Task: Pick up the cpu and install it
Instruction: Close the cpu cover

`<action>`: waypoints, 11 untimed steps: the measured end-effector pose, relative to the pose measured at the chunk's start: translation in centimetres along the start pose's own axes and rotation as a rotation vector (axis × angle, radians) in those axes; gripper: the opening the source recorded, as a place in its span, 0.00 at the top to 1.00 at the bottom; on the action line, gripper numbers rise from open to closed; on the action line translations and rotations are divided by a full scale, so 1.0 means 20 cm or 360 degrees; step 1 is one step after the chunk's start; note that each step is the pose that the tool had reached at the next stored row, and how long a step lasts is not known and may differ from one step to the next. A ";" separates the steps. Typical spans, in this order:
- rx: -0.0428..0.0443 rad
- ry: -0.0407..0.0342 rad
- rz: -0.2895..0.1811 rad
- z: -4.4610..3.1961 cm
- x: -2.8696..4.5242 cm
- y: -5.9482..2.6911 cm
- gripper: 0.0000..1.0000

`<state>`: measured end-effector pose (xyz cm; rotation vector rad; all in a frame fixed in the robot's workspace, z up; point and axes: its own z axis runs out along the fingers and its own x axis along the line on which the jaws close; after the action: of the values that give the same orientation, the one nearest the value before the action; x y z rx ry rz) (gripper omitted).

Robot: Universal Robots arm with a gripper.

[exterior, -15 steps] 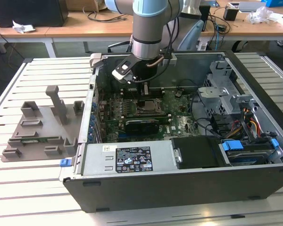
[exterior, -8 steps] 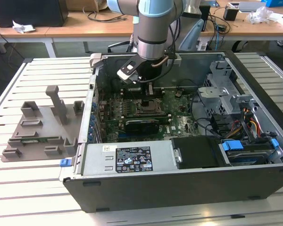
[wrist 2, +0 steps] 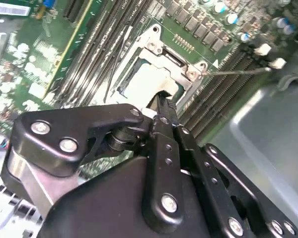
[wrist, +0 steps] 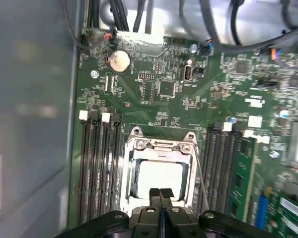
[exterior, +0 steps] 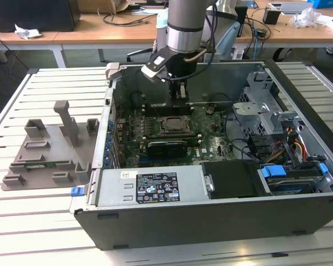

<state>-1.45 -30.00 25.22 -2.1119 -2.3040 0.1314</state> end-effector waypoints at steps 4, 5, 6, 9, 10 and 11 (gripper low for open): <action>0.0000 0.0000 0.0000 -0.138 -0.006 -0.010 0.89; 0.0000 0.0000 0.0000 -0.151 -0.007 -0.011 0.89; 0.0000 0.0001 0.0000 -0.151 -0.007 -0.011 0.89; 0.0000 0.0000 0.0000 -0.152 -0.007 -0.011 0.89; 0.0000 0.0000 0.0000 -0.152 -0.007 -0.011 0.89; 0.0000 0.0000 0.0000 -0.152 -0.007 -0.011 0.89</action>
<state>-1.45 -30.00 28.27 -2.1119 -2.3039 0.1313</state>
